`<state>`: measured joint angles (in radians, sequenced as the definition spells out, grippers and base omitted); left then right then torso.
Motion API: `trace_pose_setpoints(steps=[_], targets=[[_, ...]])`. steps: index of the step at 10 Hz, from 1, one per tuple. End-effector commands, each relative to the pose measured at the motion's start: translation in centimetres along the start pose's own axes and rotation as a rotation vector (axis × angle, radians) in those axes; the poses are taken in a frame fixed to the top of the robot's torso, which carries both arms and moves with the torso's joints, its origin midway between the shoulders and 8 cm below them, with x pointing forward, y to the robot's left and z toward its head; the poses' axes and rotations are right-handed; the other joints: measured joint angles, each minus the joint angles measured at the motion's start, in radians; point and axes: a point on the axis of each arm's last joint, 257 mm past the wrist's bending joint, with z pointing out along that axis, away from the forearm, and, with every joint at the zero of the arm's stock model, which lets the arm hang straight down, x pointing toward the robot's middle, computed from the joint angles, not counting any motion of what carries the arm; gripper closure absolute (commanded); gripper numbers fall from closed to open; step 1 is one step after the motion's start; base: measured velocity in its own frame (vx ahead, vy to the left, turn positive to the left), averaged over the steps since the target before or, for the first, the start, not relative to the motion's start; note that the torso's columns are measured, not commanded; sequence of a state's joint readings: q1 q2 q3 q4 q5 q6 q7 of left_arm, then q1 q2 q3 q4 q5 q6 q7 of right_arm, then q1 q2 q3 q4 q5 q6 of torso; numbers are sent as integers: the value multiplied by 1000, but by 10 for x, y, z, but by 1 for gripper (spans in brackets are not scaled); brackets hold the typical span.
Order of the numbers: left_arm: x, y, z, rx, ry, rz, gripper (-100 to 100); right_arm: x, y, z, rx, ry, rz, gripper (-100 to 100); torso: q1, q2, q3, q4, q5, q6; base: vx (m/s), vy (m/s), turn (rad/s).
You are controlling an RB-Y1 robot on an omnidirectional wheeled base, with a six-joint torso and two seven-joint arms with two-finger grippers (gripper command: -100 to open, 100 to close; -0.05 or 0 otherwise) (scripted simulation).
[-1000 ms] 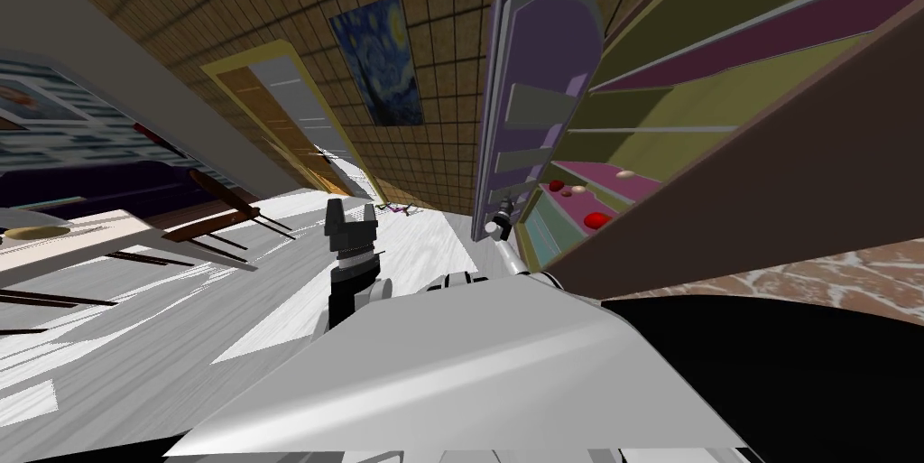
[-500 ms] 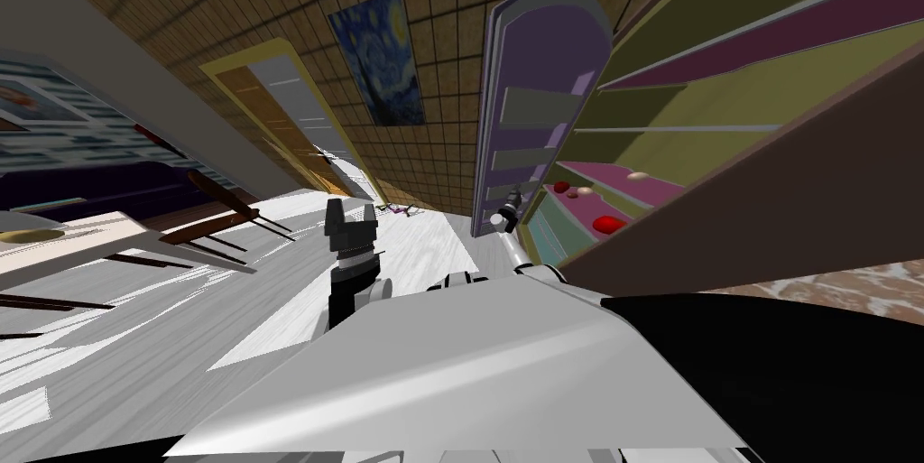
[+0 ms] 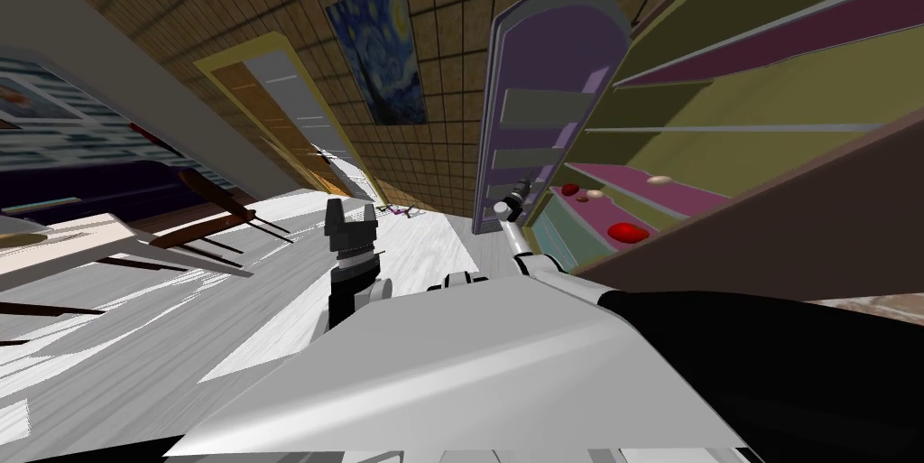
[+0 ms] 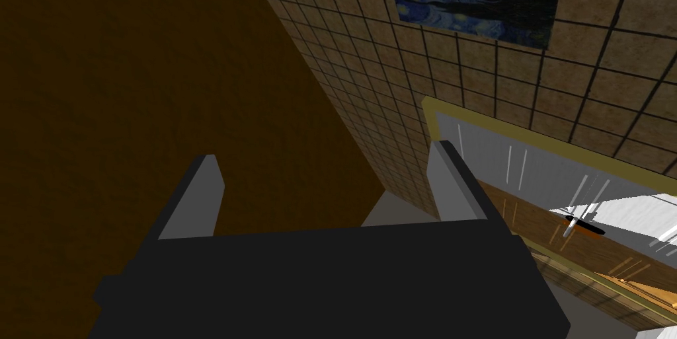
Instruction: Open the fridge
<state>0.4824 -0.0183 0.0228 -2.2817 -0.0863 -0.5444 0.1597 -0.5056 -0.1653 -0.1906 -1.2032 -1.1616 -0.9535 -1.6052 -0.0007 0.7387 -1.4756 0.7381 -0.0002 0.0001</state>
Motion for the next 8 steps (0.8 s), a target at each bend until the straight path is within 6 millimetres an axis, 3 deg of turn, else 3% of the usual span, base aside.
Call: trace_pose_setpoints(steps=[1, 2, 3, 8], targets=[[0, 0, 0, 0, 0, 0, 0, 12, -15, 15, 2, 52, 30, -100, 0, 0, 0, 0, 0, 0, 62, 36, 2], [0, 0, 0, 0, 0, 0, 0, 12, -15, 15, 2, 52, 30, -100, 0, 2, 1, 0, 0, 0, 16, 20, -1], [0, 0, 0, 0, 0, 0, 0, 26, -32, 32, 1, 112, 70, -100, 0, 3, 2, 1, 0, 0, 68, 33, 9], [0, 0, 0, 0, 0, 0, 0, 53, -61, 60, -18, 223, 161, -100, 0, -2, -1, -1, 0, 0, 94, 49, 7]])
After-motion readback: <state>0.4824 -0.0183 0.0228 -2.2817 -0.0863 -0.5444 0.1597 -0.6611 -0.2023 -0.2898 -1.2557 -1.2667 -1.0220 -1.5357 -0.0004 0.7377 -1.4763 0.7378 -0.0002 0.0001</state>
